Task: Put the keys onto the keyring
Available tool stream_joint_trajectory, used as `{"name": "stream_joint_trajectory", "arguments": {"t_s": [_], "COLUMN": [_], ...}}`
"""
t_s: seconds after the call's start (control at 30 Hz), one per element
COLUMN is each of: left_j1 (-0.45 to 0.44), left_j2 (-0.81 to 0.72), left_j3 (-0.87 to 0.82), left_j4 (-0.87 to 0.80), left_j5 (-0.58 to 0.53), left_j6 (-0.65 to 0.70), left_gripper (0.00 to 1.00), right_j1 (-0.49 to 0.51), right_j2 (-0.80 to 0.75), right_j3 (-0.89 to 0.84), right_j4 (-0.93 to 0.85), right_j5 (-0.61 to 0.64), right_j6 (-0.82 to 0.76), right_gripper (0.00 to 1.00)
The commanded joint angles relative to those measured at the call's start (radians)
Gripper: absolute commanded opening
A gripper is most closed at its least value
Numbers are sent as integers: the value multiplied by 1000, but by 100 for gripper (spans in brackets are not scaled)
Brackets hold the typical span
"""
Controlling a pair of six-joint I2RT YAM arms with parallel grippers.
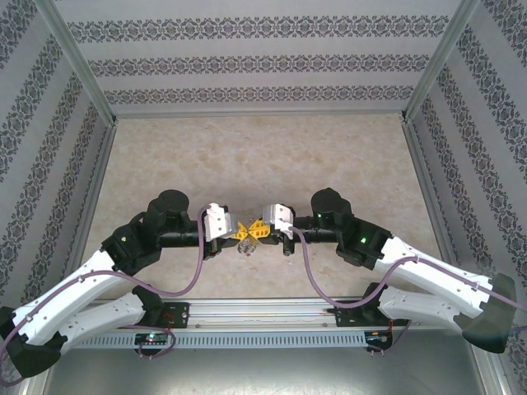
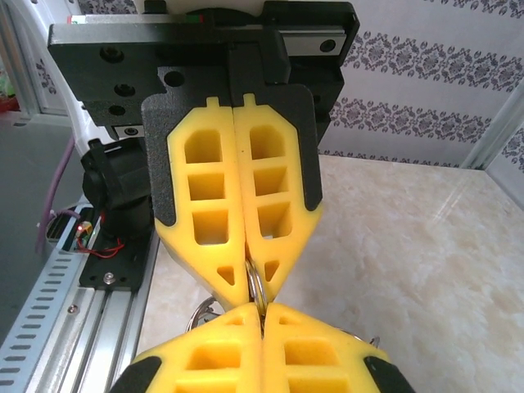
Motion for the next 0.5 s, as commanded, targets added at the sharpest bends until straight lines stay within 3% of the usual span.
{"name": "stream_joint_trajectory", "arguments": {"t_s": [0.0, 0.2, 0.47], "left_j1": [6, 6, 4], "left_j2": [12, 16, 32], "left_j3": [67, 111, 150], "left_j4": [-1, -97, -165], "left_j5": [-63, -178, -195], "left_j6": [-10, -8, 0], "left_gripper": [5, 29, 33], "right_j1": [13, 12, 12], "right_j2": [-27, -32, 10], "right_j3": [26, 29, 74], "right_j4": [3, -28, -95], "right_j5": [9, 89, 187], "right_j6": [-19, -24, -32], "right_gripper": [0, 0, 0]}}
